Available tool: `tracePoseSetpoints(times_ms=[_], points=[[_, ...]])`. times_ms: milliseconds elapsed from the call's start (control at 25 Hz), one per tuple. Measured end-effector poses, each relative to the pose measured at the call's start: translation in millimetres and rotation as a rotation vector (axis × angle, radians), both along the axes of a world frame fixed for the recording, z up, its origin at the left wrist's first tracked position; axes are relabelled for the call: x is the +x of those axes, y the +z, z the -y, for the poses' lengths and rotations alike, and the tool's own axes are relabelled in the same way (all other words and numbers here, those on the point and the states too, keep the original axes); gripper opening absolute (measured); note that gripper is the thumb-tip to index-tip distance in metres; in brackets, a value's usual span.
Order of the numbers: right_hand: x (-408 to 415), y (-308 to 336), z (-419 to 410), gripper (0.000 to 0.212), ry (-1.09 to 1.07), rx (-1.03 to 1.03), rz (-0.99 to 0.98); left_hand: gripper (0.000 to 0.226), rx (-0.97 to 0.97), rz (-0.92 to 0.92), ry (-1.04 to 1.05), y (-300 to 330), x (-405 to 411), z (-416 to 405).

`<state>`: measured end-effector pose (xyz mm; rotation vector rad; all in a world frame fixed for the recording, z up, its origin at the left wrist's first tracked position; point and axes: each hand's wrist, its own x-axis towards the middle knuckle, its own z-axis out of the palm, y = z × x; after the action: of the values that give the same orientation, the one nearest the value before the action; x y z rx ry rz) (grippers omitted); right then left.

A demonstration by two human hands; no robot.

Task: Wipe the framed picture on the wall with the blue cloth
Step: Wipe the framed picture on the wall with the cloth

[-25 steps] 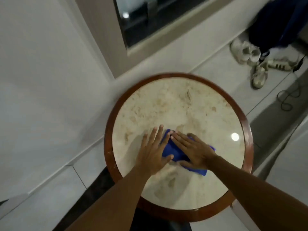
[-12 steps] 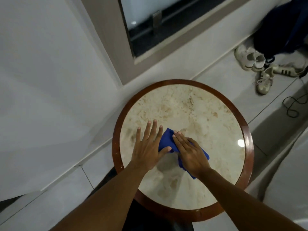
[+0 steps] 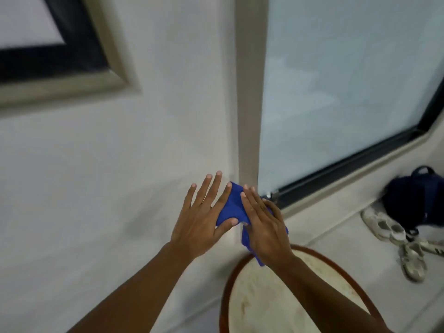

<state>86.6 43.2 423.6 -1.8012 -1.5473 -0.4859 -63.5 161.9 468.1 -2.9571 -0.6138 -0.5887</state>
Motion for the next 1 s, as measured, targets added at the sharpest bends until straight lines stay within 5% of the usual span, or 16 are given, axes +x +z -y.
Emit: tracePoseSetpoints(times_ms=[200,480,760,1000], points=[[-65.8,185.6,-73.3,0.046,0.089,0.392,0.034,0.081,0.289,0.232,0.026,200.6,-73.0,-43.6],[-147.6,344.3,-150.1,0.052,0.071,0.662,-0.085,0.087,0.611,0.313,0.313,386.2,-160.2,-97.0],[-151.3,332.6,-226.4,0.077,-0.082,0.373,0.154,0.088,0.638,0.245,0.503,396.4,-192.9,-157.5],[-150.1,356.9,-236.4,0.101,-0.102,0.406,0.176,0.092,0.698,0.323,0.488,387.5,-184.0,-175.0]])
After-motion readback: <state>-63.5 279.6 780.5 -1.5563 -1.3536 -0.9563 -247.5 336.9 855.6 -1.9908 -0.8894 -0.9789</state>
